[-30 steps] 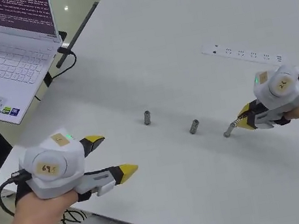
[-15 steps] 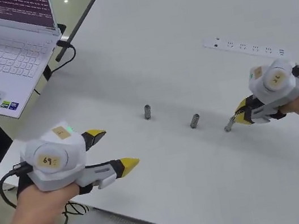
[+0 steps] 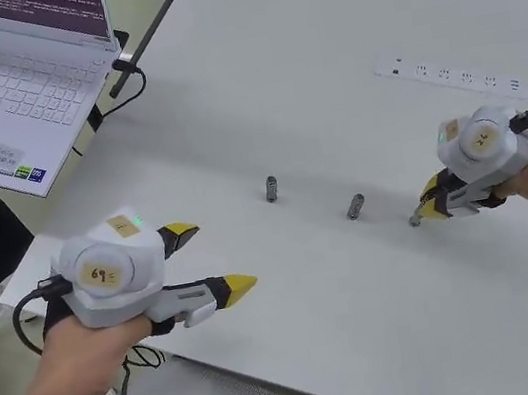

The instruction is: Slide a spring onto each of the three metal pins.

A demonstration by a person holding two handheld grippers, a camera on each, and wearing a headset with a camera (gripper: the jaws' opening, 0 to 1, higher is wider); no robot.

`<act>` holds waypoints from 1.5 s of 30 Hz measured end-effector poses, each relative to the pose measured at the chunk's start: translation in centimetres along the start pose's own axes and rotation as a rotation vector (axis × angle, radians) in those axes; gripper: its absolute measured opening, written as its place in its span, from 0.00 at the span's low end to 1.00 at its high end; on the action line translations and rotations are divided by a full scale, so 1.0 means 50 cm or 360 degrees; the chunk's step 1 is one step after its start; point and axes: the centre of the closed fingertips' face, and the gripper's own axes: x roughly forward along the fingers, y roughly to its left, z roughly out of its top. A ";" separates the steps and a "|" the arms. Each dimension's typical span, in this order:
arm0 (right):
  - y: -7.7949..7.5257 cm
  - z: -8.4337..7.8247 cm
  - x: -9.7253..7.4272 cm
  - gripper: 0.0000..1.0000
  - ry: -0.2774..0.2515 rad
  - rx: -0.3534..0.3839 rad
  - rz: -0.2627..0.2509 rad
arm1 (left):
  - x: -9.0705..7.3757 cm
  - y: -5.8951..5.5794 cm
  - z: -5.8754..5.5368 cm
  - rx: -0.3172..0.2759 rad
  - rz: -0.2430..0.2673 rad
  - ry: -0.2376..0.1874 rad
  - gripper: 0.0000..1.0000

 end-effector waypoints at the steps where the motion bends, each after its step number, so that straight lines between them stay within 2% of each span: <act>1: 0.000 -0.002 0.003 0.09 0.0005 -0.0004 0.0002 | 0.000 0.001 0.000 -0.0002 0.0001 0.0000 0.54; 10: -0.002 -0.011 0.029 0.09 0.0043 -0.0020 0.0025 | -0.004 0.011 -0.003 -0.0008 0.0013 0.0006 0.54; 18: 0.001 -0.019 0.038 0.09 0.0070 -0.0030 0.0036 | -0.004 0.012 -0.001 -0.0012 0.0020 0.0003 0.54; 27: -0.004 -0.015 0.013 0.19 0.0033 0.0022 -0.0022 | -0.008 0.010 0.004 -0.0004 0.0025 -0.0002 0.54; 31: -0.005 -0.026 0.004 0.23 0.0053 0.0004 -0.0076 | -0.007 0.008 0.009 0.0003 0.0020 -0.0012 0.54; 36: -0.002 -0.037 -0.012 0.27 0.0020 0.0101 -0.0166 | -0.001 0.004 0.006 -0.0002 0.0004 -0.0012 0.54; 39: 0.002 -0.054 -0.026 0.28 0.0007 0.0151 -0.0209 | -0.002 -0.003 0.013 0.0010 -0.0010 -0.0023 0.54; 42: 0.001 -0.064 -0.034 0.28 -0.0066 0.0268 -0.0255 | -0.003 -0.003 0.018 0.0020 -0.0017 -0.0032 0.54; 45: 0.017 -0.070 -0.047 0.29 -0.0134 0.0353 -0.0289 | -0.003 -0.002 0.023 0.0030 -0.0023 -0.0041 0.54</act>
